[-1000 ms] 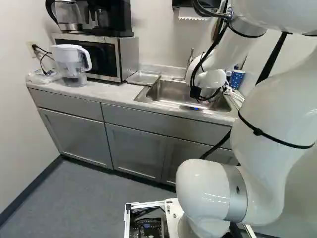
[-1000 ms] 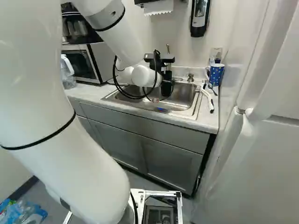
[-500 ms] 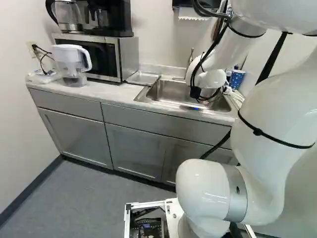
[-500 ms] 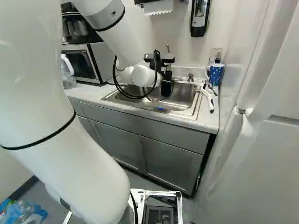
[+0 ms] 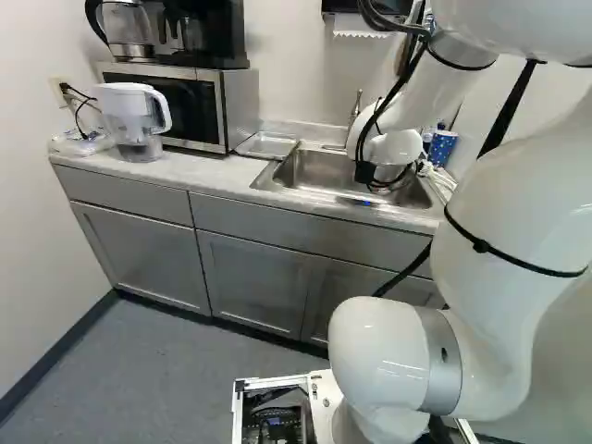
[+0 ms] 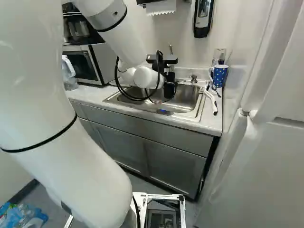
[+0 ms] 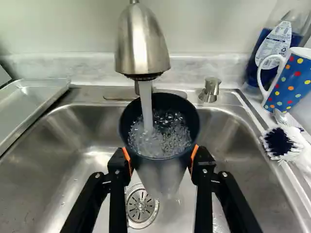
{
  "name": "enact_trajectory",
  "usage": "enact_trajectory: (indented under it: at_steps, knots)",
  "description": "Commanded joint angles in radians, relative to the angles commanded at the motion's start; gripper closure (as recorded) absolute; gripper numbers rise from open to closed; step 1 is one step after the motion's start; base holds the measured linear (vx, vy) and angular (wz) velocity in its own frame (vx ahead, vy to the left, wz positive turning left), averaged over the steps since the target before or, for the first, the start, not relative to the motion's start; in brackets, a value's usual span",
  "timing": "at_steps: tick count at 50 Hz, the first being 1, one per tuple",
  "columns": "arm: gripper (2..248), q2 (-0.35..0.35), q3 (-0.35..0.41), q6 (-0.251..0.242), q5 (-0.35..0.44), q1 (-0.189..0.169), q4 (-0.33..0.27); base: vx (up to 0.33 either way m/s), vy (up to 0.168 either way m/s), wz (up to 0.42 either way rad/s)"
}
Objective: Rinse the cup and place it in the tray
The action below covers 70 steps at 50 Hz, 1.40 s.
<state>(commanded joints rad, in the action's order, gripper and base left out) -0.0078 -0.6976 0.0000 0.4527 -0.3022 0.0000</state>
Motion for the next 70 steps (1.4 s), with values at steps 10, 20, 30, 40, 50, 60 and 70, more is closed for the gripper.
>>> enact_trajectory:
  at_steps: [10, 20, 30, 40, 50, 60, 70]
  knots:
    - [125, 0.0, 0.0, 0.0, 0.0, 0.0, 0.0, 0.0, 0.0, 0.0]
    - [125, 0.004, 0.004, 0.0, 0.0, 0.021, 0.0, 0.0, 0.0, 0.0]
    - [125, 0.011, 0.011, 0.0, 0.0, 0.051, 0.0, 0.0, 0.0, 0.0]
    - [125, 0.016, 0.016, 0.0, 0.0, 0.083, 0.0, 0.0, 0.0, 0.0]
    - [125, 0.02, 0.02, 0.0, 0.0, 0.115, 0.0, 0.0, 0.0, 0.0]
    - [125, 0.019, 0.019, 0.0, 0.0, 0.148, 0.0, 0.0, 0.0, 0.0]
    - [125, 0.02, 0.007, 0.0, 0.0, 0.181, 0.0, 0.0, 0.0, 0.0]
